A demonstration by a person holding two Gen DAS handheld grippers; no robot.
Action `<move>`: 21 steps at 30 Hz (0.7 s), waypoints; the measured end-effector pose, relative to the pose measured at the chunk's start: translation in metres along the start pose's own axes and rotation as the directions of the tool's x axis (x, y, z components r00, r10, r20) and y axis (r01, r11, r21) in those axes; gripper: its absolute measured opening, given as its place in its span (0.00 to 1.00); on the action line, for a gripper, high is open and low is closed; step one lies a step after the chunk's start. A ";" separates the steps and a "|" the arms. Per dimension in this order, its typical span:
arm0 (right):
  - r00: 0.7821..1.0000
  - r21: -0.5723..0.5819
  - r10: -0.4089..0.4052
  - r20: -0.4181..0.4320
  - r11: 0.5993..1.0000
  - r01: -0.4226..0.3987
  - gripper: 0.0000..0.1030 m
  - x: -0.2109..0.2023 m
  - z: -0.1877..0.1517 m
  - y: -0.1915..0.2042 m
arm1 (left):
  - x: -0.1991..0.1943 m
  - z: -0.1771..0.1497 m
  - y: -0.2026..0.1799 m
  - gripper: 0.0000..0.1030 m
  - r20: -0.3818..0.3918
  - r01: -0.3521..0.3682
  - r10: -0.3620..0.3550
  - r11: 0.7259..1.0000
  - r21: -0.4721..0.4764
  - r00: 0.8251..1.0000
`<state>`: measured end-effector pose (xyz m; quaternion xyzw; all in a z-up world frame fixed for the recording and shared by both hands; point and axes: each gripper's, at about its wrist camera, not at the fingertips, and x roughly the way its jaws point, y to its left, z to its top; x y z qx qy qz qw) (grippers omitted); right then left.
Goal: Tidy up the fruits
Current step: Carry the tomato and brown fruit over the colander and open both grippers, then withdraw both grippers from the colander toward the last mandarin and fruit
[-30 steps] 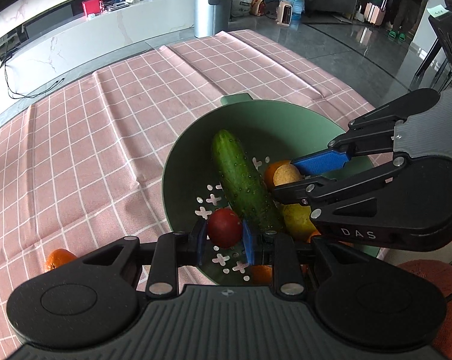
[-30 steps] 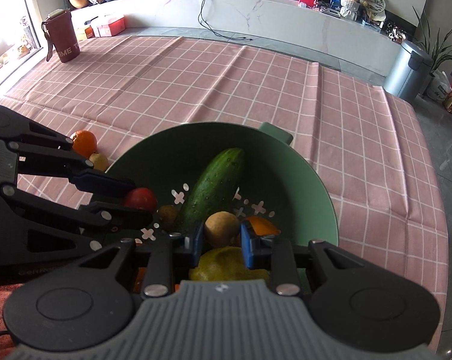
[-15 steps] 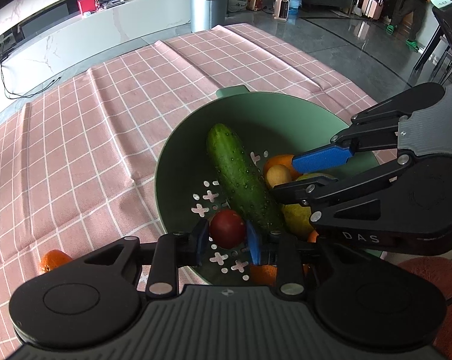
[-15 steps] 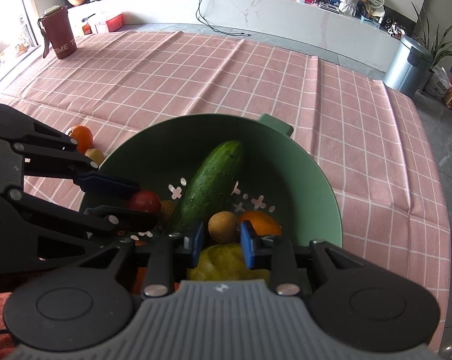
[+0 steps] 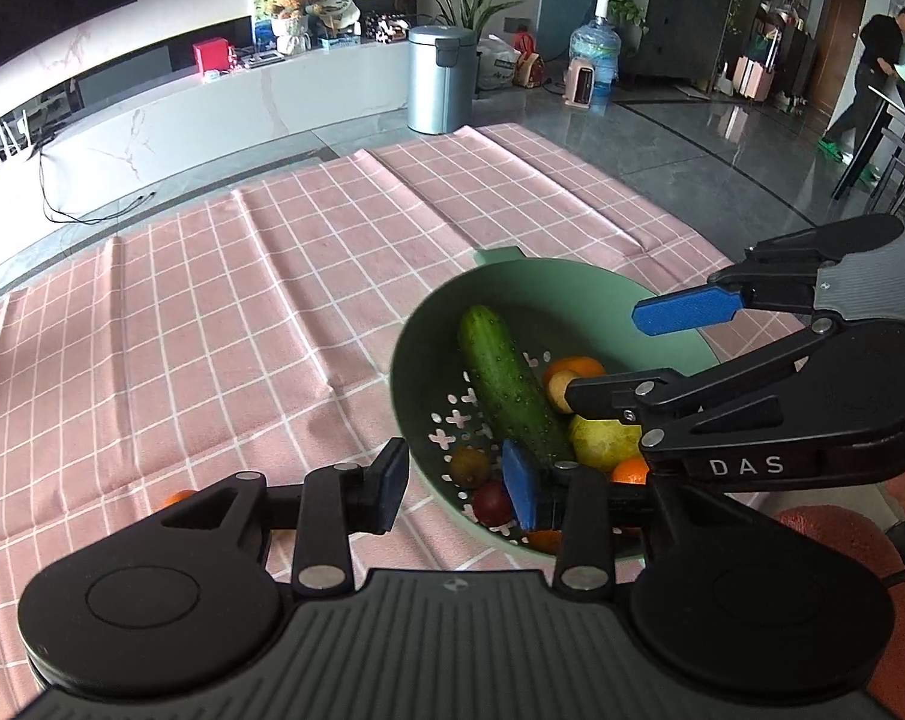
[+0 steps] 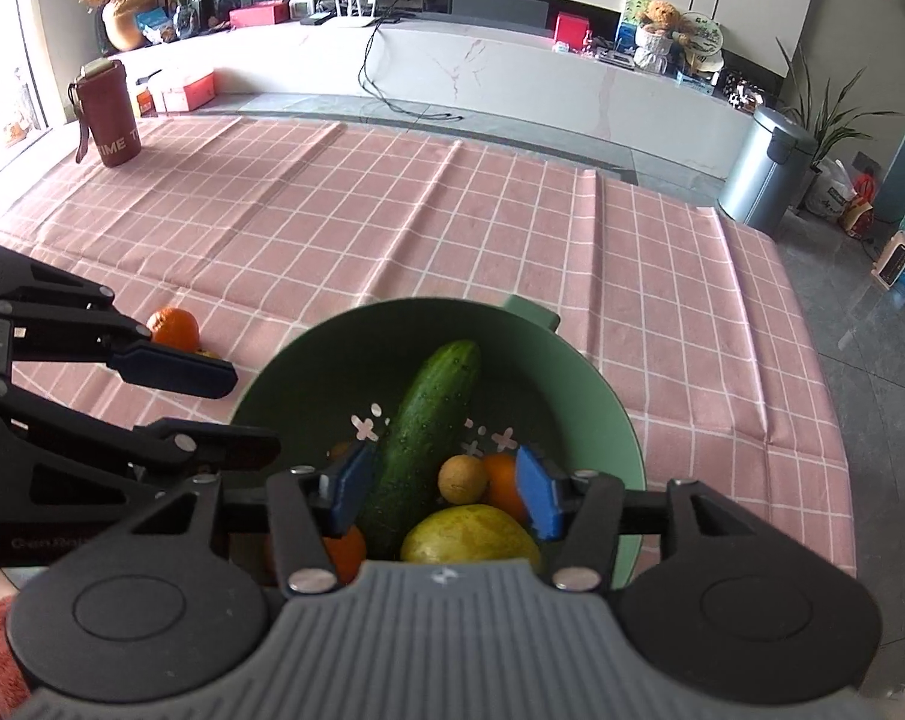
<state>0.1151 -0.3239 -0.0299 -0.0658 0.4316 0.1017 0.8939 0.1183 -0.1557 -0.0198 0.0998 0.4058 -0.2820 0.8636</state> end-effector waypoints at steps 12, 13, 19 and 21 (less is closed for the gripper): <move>0.990 0.203 0.040 0.139 0.977 -0.068 0.54 -0.030 -0.018 0.064 | -0.061 -0.035 0.051 0.42 0.087 -0.076 0.083 0.994 -0.083 0.993; 0.988 0.210 0.046 0.145 0.975 -0.076 0.54 -0.030 -0.019 0.071 | -0.063 -0.039 0.056 0.42 0.090 -0.082 0.090 0.993 -0.087 0.992; 0.982 0.221 0.055 0.179 0.971 -0.094 0.54 -0.025 -0.024 0.112 | -0.069 -0.061 0.086 0.42 0.087 -0.052 0.068 0.983 -0.178 0.994; 0.980 0.222 0.051 0.190 0.971 -0.094 0.54 -0.022 -0.025 0.122 | -0.069 -0.068 0.093 0.42 0.097 -0.049 0.069 0.978 -0.204 0.993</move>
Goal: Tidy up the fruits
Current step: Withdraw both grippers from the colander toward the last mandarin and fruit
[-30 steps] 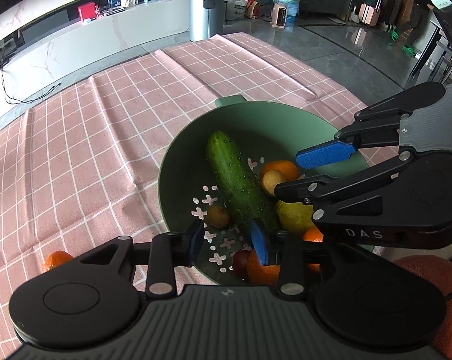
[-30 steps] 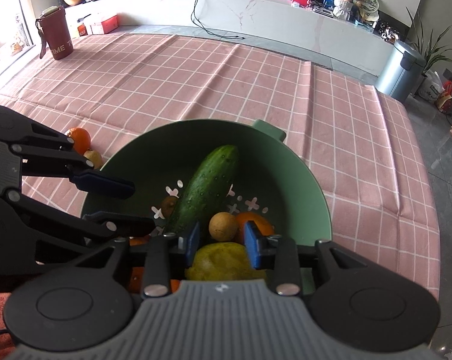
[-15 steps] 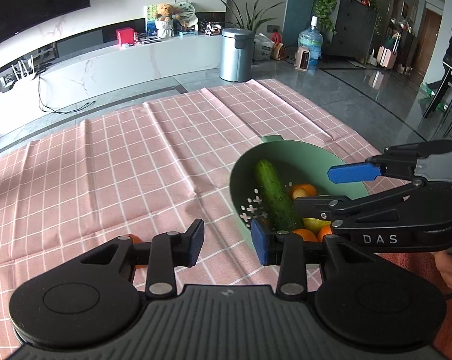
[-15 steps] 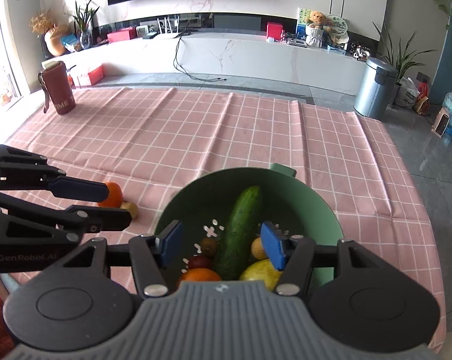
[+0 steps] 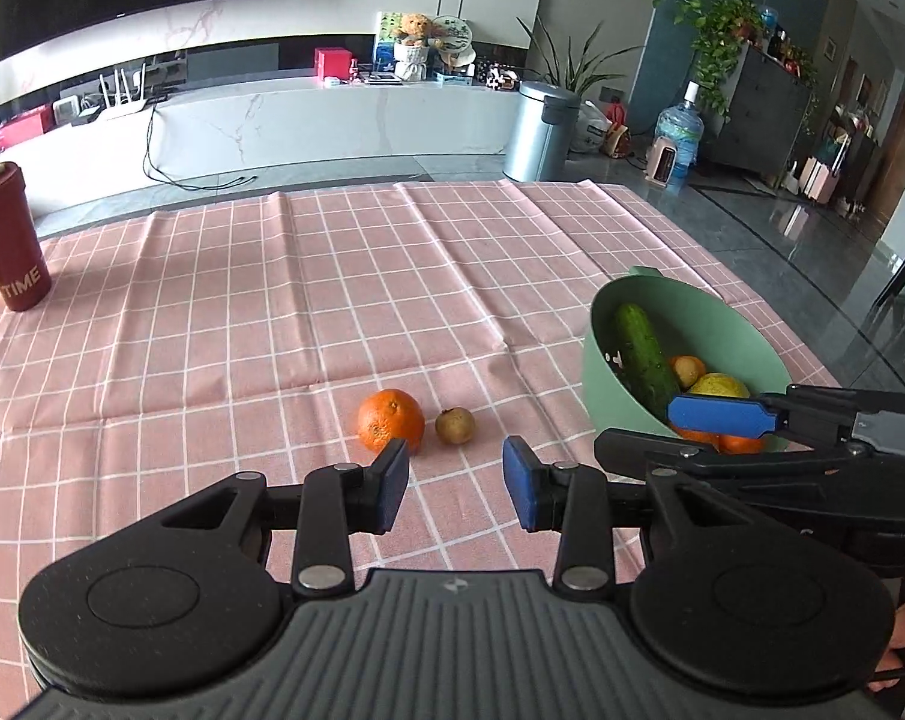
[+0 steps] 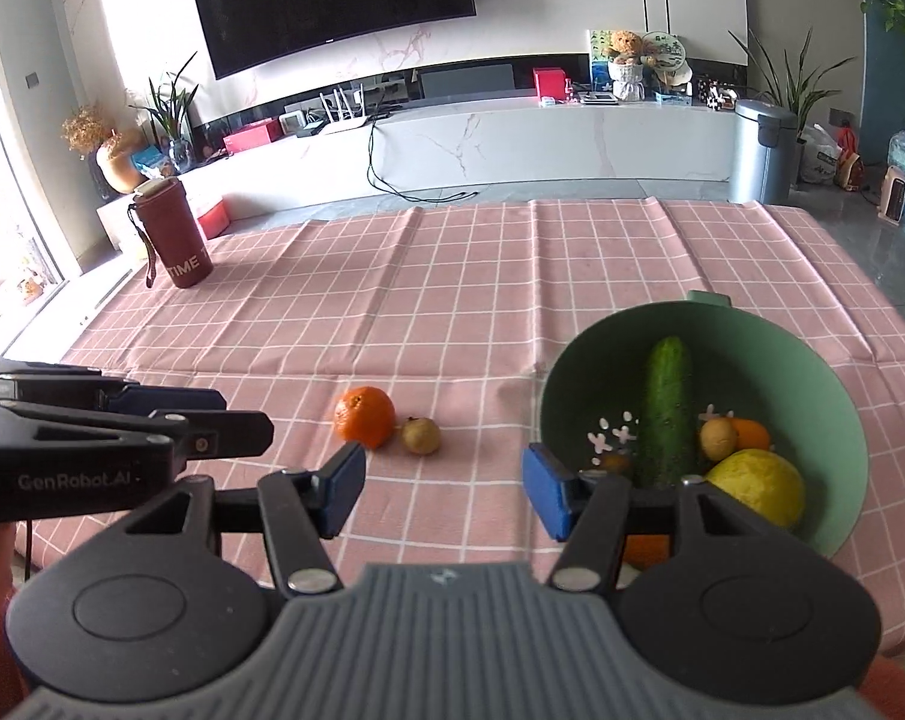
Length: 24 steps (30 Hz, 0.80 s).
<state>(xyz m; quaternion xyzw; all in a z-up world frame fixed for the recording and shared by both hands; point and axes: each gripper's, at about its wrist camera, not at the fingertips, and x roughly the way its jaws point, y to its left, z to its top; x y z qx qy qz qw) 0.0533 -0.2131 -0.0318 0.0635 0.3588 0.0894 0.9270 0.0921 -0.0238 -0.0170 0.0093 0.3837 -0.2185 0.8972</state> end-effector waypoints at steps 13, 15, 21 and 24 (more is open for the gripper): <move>1.000 -0.116 -0.016 -0.023 0.993 0.013 0.36 0.039 -0.014 0.039 | 0.025 -0.014 0.040 0.42 0.032 0.016 -0.013 0.995 -0.097 0.999; 0.999 -0.121 -0.020 -0.030 0.993 0.016 0.36 0.046 -0.012 0.040 | 0.031 -0.015 0.045 0.42 0.018 0.004 -0.002 0.994 -0.108 1.000; 0.998 -0.108 -0.019 -0.066 0.994 0.012 0.28 0.071 -0.005 0.036 | 0.046 -0.016 0.052 0.42 -0.004 0.013 -0.013 0.994 -0.107 1.000; 0.995 -0.071 -0.010 -0.096 0.998 0.003 0.27 0.084 -0.001 0.030 | 0.057 -0.017 0.055 0.42 -0.021 0.025 -0.027 0.993 -0.115 0.999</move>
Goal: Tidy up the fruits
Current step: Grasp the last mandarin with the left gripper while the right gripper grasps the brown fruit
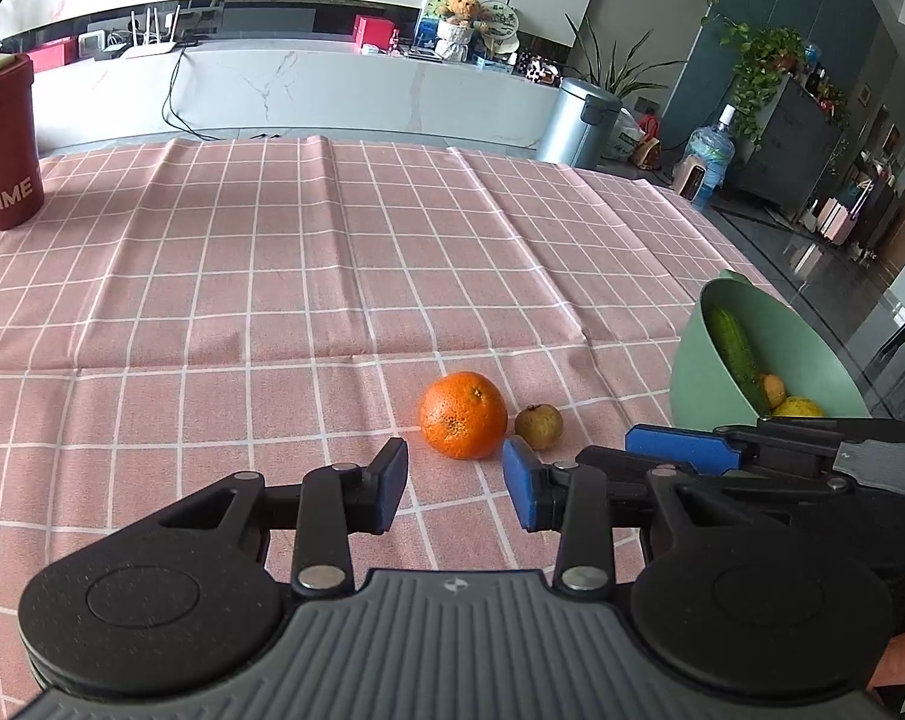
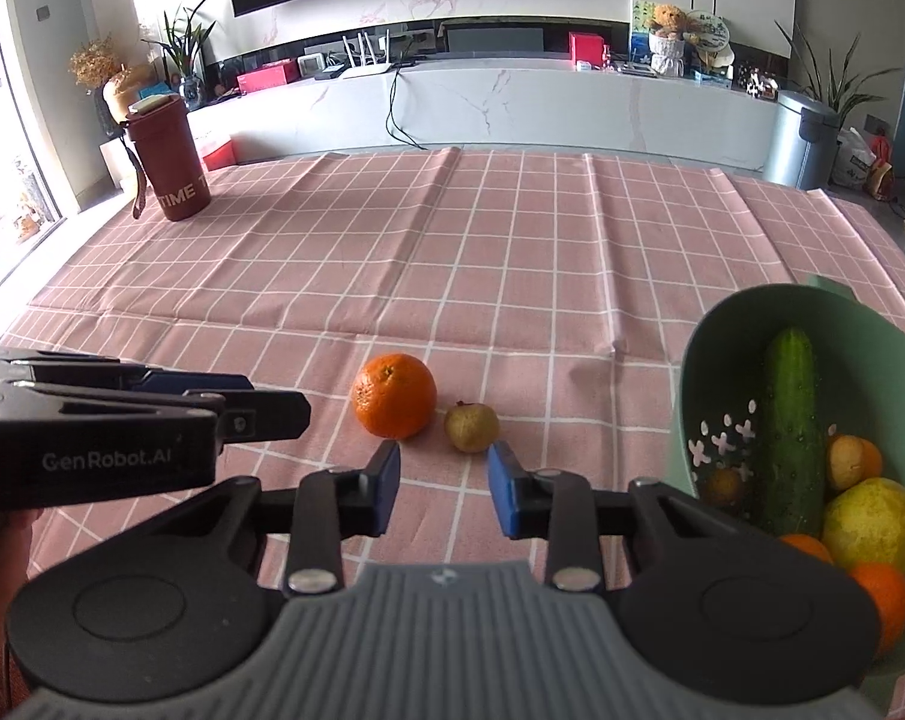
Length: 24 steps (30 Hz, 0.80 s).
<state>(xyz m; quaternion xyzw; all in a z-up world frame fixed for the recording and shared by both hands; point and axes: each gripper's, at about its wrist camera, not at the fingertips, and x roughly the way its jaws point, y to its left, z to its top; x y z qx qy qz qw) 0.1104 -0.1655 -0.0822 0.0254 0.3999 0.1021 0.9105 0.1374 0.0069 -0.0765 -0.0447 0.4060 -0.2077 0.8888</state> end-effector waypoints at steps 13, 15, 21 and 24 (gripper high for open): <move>0.997 0.120 0.008 -0.080 0.993 0.002 0.21 0.048 0.008 -0.021 | 0.036 0.009 0.013 0.49 -0.042 0.037 -0.041 0.995 -0.091 0.998; 0.996 0.125 0.018 -0.085 0.992 -0.007 0.20 0.051 0.007 -0.022 | 0.039 0.011 0.019 0.52 -0.043 0.060 -0.066 0.989 -0.134 0.997; 0.996 0.120 0.038 -0.075 0.992 -0.029 0.21 0.057 0.008 -0.021 | 0.041 0.013 0.022 0.57 -0.032 0.093 -0.099 0.984 -0.152 0.995; 0.997 0.129 0.032 -0.077 0.991 -0.022 0.23 0.061 0.009 -0.022 | 0.045 0.014 0.024 0.57 -0.033 0.087 -0.094 0.983 -0.162 0.995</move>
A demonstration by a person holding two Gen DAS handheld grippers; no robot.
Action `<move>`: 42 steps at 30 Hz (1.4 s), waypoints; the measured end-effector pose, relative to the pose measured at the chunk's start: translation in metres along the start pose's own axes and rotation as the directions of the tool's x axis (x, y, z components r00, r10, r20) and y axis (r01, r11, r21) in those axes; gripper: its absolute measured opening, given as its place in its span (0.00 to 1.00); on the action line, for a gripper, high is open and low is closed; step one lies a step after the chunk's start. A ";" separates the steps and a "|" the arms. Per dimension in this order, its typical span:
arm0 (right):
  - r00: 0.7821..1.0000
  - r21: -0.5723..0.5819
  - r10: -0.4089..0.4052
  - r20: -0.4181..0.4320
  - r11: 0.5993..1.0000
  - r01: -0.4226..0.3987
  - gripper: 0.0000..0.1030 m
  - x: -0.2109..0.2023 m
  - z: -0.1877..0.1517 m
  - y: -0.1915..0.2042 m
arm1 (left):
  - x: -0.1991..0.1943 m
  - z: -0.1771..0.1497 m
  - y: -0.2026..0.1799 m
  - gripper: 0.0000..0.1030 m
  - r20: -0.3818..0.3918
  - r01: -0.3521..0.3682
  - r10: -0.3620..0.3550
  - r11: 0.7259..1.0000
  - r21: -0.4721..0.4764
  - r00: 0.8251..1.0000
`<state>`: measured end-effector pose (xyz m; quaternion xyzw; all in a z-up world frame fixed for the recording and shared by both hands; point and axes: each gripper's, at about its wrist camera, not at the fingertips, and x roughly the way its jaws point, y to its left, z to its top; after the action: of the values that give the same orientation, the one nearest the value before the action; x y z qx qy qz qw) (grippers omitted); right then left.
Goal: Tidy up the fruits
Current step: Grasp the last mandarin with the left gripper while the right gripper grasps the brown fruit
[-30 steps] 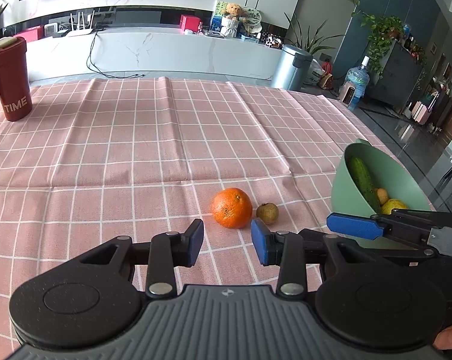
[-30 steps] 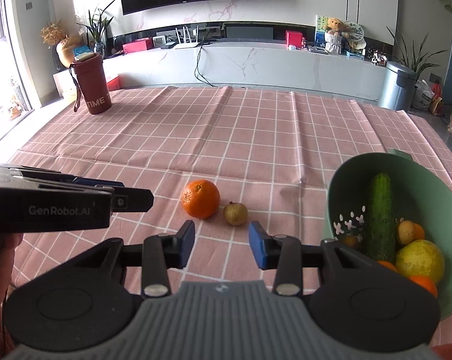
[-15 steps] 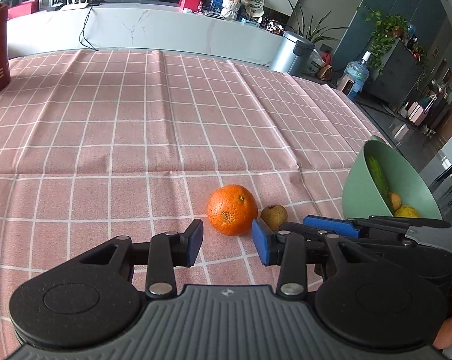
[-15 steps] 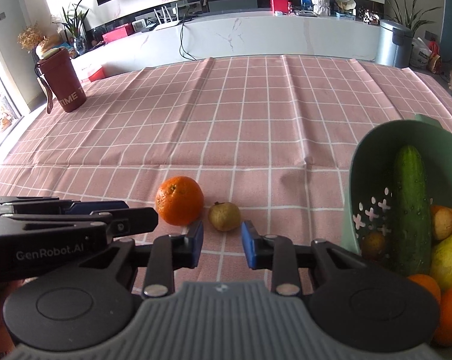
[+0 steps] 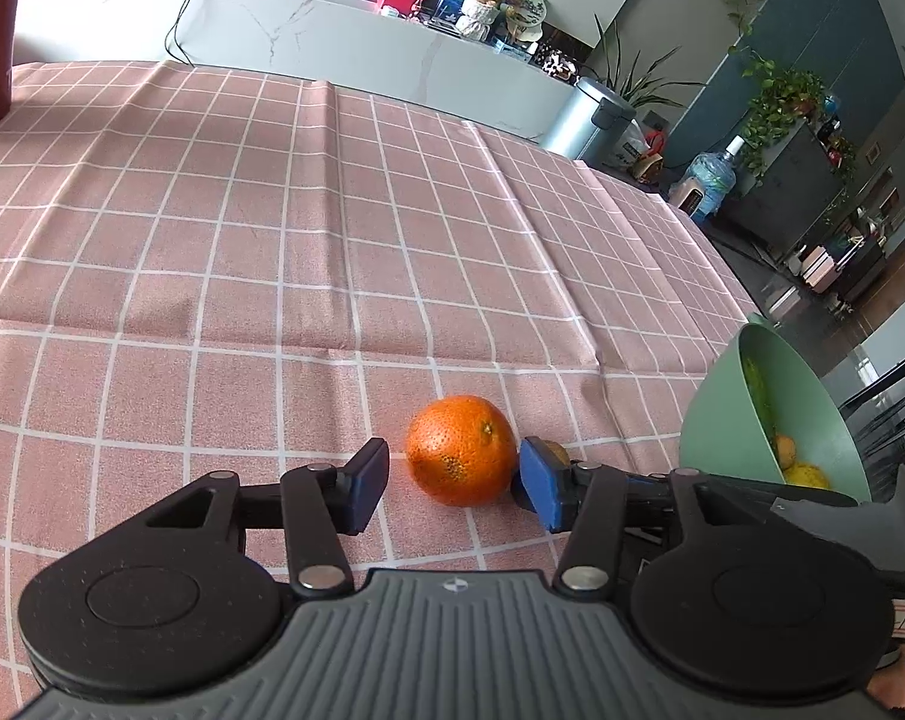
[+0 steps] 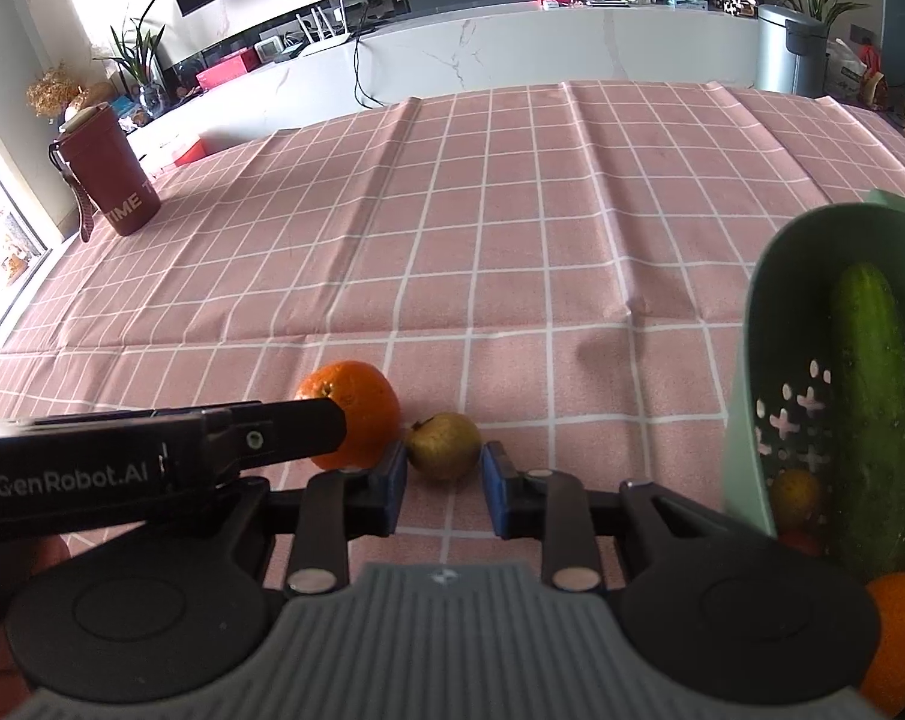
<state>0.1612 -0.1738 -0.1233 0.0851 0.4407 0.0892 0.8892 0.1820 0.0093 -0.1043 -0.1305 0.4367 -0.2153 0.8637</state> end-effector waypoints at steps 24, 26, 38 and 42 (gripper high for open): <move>1.000 -0.017 -0.017 -0.002 1.000 0.017 0.23 0.005 0.001 0.003 | 0.018 0.003 -0.004 0.47 -0.030 0.010 -0.010 1.000 -0.009 1.000; 1.000 -0.013 -0.011 -0.004 1.000 0.011 0.23 0.005 0.001 0.003 | 0.015 0.003 -0.006 0.46 -0.017 0.001 -0.001 1.000 -0.009 1.000; 0.998 -0.033 0.016 0.052 0.999 -0.015 0.23 -0.024 -0.004 0.008 | -0.036 -0.004 -0.010 0.46 0.069 -0.040 0.044 0.998 -0.054 0.997; 0.996 -0.052 0.027 0.083 0.998 -0.023 0.23 -0.045 -0.009 0.012 | -0.052 -0.008 -0.017 0.46 0.081 -0.049 0.054 0.997 -0.061 0.995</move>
<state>0.1265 -0.1716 -0.0912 0.0714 0.3996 0.1080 0.9075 0.1432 0.0193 -0.0654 -0.1534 0.4098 -0.1743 0.8821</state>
